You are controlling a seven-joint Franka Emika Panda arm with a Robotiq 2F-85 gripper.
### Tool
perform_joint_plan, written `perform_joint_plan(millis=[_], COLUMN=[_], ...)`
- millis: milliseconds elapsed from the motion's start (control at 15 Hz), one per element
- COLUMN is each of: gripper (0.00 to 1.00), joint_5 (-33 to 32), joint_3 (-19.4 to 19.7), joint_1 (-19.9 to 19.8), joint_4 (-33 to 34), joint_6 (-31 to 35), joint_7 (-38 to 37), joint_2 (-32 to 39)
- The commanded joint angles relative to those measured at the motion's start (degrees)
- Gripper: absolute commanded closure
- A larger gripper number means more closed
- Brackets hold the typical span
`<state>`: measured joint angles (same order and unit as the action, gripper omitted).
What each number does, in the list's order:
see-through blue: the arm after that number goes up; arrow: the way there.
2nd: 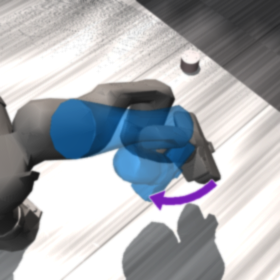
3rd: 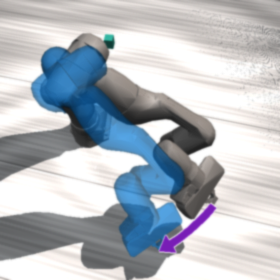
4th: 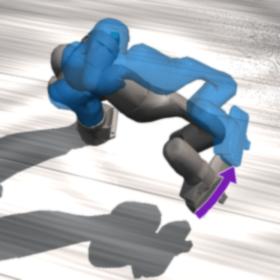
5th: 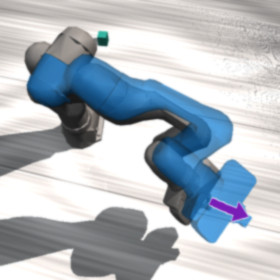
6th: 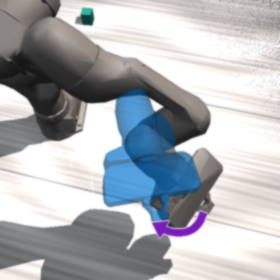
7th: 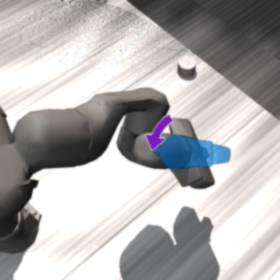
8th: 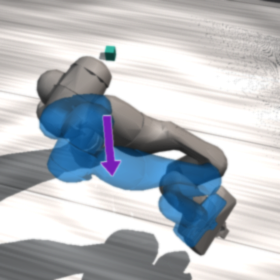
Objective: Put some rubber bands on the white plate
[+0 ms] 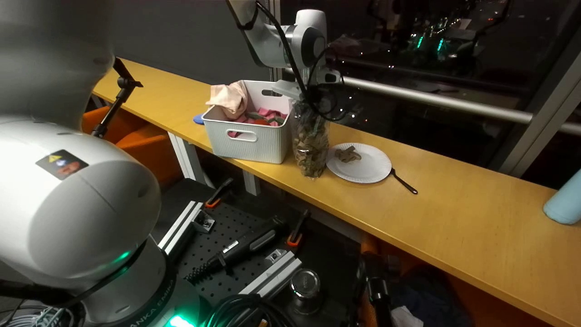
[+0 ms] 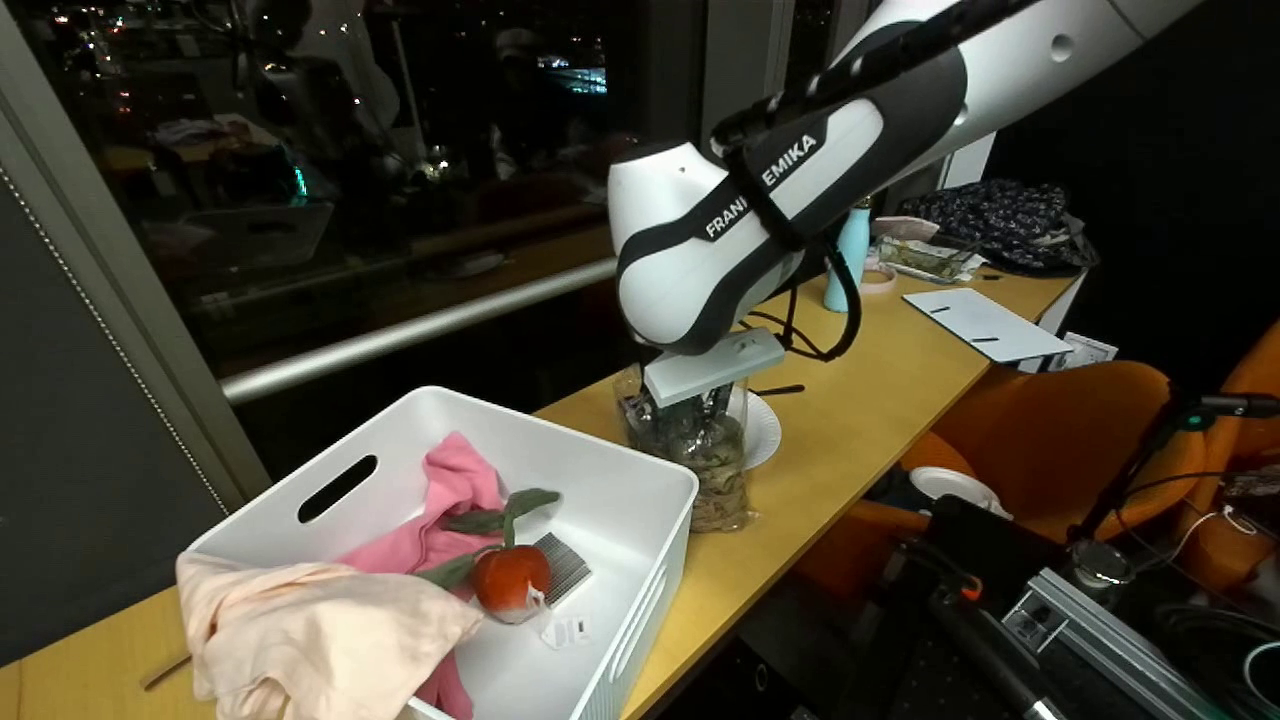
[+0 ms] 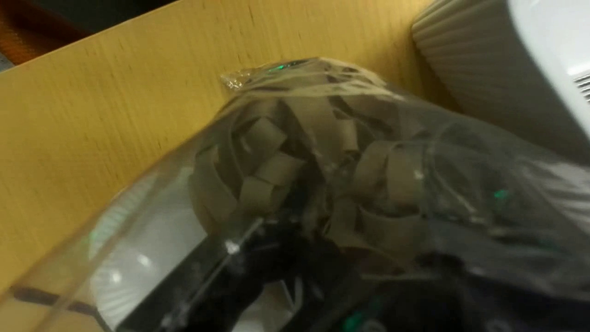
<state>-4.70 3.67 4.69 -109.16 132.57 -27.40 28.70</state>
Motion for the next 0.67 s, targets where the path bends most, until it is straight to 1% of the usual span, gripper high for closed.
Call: perform_joint_plan(millis=[0, 133, 267, 400, 600], gripper=[0.83, 0.99, 1.0, 0.97, 0.97], joint_5=[1.5, 1.8, 2.2, 2.1, 1.9], joint_3=[0.6, 0.7, 0.7, 1.0, 1.4], joint_1=[0.0, -0.1, -0.3, -0.3, -0.7], joint_4=[0.3, -0.7, -2.2, -4.1, -7.5], joint_6=[-0.1, -0.2, -0.6, -1.4, -2.4], joint_7=[0.6, 0.7, 1.0, 0.8, 0.9], joint_2=[0.0, -1.1, -2.8, -5.3, -9.7])
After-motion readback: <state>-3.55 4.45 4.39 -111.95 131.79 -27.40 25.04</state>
